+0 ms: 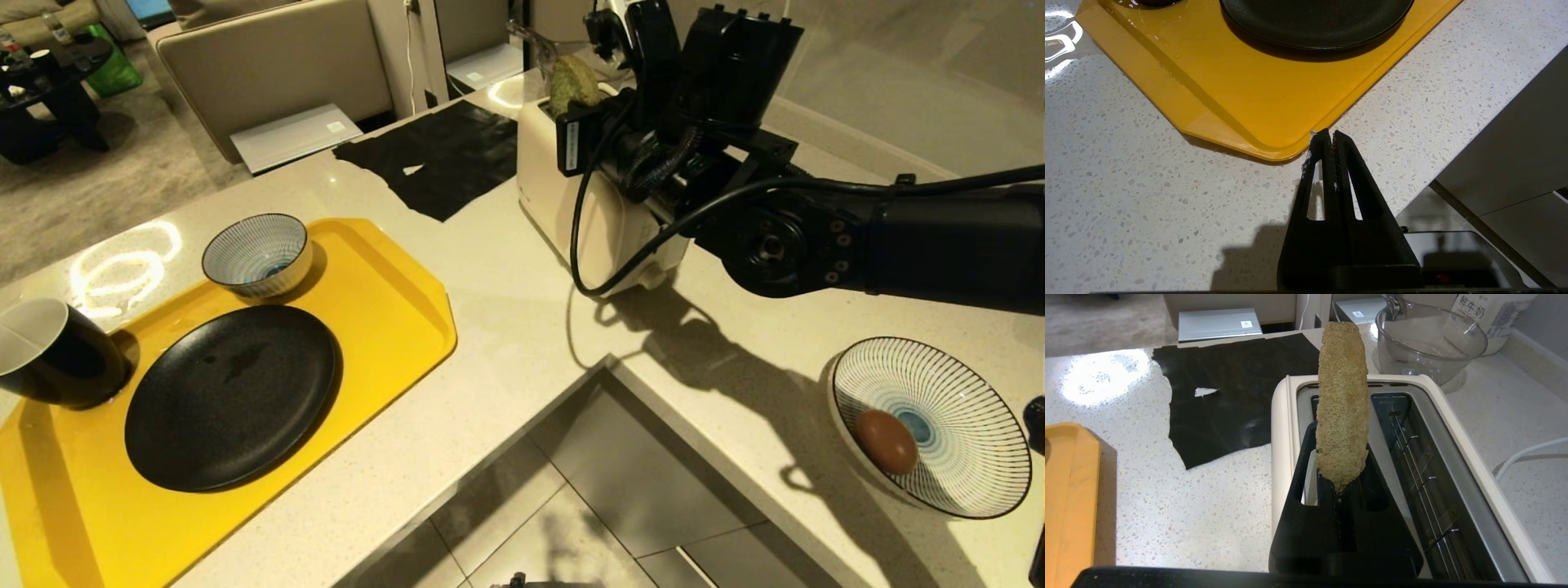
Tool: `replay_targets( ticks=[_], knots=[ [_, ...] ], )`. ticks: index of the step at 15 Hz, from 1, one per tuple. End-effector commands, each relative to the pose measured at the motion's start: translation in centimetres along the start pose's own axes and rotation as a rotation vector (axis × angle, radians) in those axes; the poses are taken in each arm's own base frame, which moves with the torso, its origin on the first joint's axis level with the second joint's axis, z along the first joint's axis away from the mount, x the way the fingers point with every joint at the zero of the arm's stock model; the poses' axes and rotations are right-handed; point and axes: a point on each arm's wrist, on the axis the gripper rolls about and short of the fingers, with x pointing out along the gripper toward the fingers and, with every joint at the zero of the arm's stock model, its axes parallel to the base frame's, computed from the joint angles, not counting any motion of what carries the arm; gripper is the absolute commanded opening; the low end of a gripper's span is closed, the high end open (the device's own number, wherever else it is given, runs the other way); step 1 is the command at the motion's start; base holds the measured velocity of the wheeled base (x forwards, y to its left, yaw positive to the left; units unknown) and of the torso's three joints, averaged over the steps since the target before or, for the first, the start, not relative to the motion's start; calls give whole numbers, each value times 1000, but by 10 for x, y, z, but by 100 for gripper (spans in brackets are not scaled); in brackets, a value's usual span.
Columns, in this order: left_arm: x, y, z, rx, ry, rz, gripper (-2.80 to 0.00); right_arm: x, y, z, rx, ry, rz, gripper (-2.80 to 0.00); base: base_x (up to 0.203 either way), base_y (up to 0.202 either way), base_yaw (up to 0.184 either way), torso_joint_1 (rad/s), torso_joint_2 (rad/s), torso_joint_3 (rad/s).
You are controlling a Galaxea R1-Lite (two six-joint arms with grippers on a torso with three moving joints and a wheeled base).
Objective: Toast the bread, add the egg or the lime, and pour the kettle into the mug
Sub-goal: Put the baked bread on a plate
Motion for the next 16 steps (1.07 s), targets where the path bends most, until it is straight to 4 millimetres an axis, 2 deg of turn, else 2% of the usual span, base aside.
replay_targets(
  ticks=[1,4,7,11,14,16],
  knots=[
    [0,0,0,0,2,0,-280,-11,-3,24,18,-49,-3,-280,0,0,0,0,0,0],
    [0,0,0,0,2,0,-280,-33,-4,60,58,-111,-3,-280,0,0,0,0,0,0],
    [0,0,0,0,2,0,-280,-49,3,82,172,-145,9,-280,0,0,0,0,0,0],
    [0,0,0,0,2,0,-280,-54,3,90,319,-149,-19,-280,0,0,0,0,0,0],
    [0,0,0,0,2,0,-280,-63,-2,95,350,-115,-14,-280,0,0,0,0,0,0],
    [0,0,0,0,2,0,-280,-76,-7,96,330,-90,-9,-280,0,0,0,0,0,0]
  ],
)
